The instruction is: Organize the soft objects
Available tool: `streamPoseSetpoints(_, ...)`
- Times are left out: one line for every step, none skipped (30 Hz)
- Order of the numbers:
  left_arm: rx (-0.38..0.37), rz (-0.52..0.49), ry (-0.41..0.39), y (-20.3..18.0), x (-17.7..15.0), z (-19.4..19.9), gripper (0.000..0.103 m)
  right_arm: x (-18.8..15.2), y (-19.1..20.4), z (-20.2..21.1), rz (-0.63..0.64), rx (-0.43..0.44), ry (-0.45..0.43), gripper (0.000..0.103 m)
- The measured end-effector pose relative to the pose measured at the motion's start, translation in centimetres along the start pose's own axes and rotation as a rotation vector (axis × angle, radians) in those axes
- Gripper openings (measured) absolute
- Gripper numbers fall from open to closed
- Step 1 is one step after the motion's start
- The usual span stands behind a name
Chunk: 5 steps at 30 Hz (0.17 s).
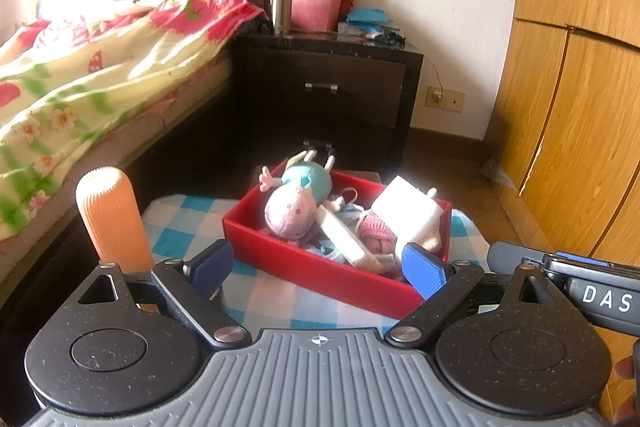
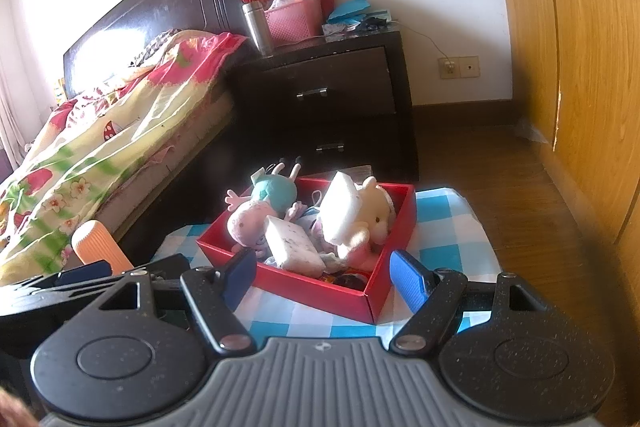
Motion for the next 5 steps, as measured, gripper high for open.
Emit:
streamPoseSetpoints(0.005,-0.008,-0.011,-0.08,0.06,0.12,0.088,0.03,-0.02,0.01,-0.002,0.001,-0.001,0.052)
streamPoseSetpoints(0.008,-0.013,-0.019,-0.14,0.11,0.21,0.088,0.05,-0.02,0.03,-0.003,0.002,-0.003,0.052)
streamPoseSetpoints(0.009,-0.015,-0.023,-0.17,0.15,0.25,0.088,0.06,-0.03,0.08,-0.005,0.003,-0.005,0.052)
streamPoseSetpoints(0.01,-0.016,-0.027,-0.17,0.2,0.27,0.089,0.06,-0.05,0.15,-0.005,0.003,-0.006,0.052)
streamPoseSetpoints(0.016,-0.014,-0.029,-0.12,0.23,0.26,0.092,0.1,-0.03,0.17,-0.006,0.003,-0.008,0.052)
Point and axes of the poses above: each gripper's, at about its wrist camera, not at the fingertips, and z roughly against the way its jaws point, y to its left, x to its top, the point moved 6 cm from there along -z, roughly the way its jaws point, and after that the axes turned 5 degrees about z, right-handed, at the moved point
